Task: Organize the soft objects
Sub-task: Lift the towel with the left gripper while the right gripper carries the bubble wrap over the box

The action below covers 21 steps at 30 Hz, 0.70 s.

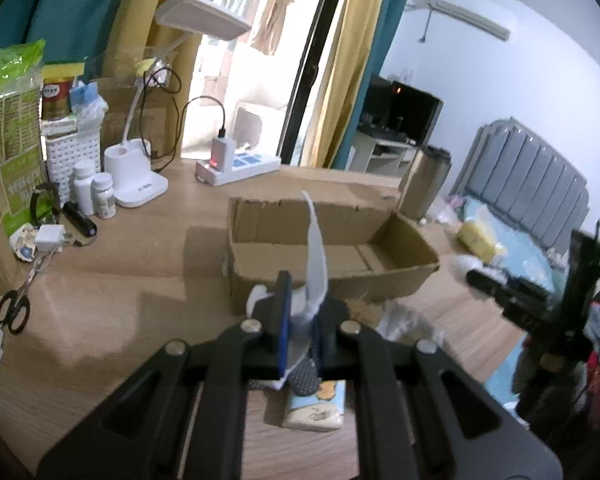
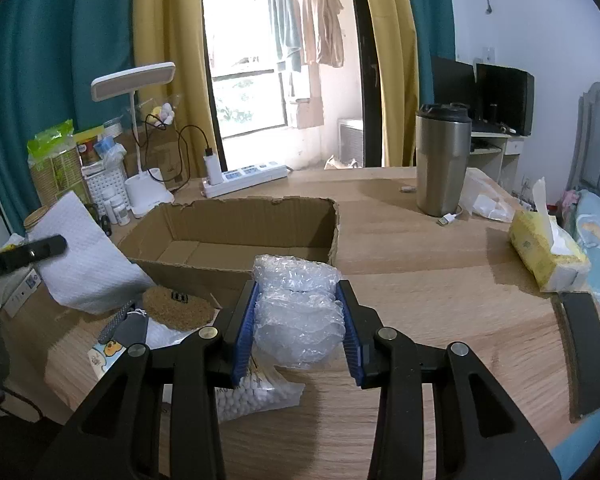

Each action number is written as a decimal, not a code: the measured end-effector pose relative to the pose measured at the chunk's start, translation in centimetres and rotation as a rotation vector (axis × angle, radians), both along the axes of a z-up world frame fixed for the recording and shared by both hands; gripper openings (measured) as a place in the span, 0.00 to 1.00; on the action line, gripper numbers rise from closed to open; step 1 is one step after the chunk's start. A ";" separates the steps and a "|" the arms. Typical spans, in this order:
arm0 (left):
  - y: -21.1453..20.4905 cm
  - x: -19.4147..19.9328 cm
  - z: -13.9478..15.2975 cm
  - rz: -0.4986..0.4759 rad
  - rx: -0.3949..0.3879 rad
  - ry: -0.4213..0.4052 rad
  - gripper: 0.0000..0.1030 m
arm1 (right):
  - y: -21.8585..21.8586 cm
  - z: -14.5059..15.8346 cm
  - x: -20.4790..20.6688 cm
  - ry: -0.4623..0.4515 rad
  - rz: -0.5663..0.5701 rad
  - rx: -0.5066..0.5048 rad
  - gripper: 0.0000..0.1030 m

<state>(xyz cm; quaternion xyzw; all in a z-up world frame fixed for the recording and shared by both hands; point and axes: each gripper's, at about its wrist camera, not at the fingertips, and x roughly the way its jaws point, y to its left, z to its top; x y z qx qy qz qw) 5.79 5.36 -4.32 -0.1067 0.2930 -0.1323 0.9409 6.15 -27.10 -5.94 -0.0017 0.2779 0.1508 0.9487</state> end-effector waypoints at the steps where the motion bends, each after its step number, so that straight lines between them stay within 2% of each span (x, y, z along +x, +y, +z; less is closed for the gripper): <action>1: 0.1 -0.2 0.5 0.003 0.003 -0.013 0.08 | -0.1 0.1 0.0 -0.002 0.000 -0.003 0.39; 9: 0.3 -0.9 5.2 0.004 0.033 -0.149 0.08 | 0.3 0.9 -0.2 -0.027 0.010 -0.001 0.39; 13: 0.4 -0.4 6.6 0.007 0.051 -0.194 0.08 | 0.6 1.8 -0.3 -0.056 0.026 -0.005 0.39; 21: -0.1 1.1 8.1 0.007 0.080 -0.236 0.08 | 1.2 3.1 0.5 -0.101 0.059 -0.011 0.39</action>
